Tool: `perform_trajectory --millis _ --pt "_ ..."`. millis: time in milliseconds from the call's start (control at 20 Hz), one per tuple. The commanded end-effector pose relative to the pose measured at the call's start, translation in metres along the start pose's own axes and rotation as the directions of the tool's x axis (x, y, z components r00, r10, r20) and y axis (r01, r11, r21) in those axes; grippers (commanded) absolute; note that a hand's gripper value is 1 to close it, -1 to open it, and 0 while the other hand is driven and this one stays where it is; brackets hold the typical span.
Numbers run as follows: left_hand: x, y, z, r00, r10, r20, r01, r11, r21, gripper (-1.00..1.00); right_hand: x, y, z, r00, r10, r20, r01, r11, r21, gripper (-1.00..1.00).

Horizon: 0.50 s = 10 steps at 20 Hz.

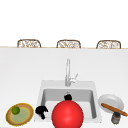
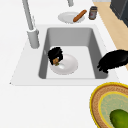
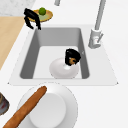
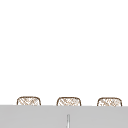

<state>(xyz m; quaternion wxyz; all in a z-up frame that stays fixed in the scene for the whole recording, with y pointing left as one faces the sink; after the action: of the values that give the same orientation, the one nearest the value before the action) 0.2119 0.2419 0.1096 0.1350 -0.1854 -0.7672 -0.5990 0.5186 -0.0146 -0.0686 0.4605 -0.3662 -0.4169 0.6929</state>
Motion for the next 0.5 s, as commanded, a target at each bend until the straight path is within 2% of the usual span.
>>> perform_trajectory --millis 0,450 --pt "0.000 0.000 0.000 1.0000 0.000 0.000 0.000 1.0000 0.000 0.00 -0.017 -0.009 0.010 0.997 -0.079 0.026 0.080 0.995 -0.051 1.00" --pt "0.000 0.000 0.000 1.0000 0.000 0.000 0.000 1.0000 0.000 0.00 -0.056 -0.036 0.041 0.986 -0.157 0.052 0.161 0.984 -0.076 1.00"
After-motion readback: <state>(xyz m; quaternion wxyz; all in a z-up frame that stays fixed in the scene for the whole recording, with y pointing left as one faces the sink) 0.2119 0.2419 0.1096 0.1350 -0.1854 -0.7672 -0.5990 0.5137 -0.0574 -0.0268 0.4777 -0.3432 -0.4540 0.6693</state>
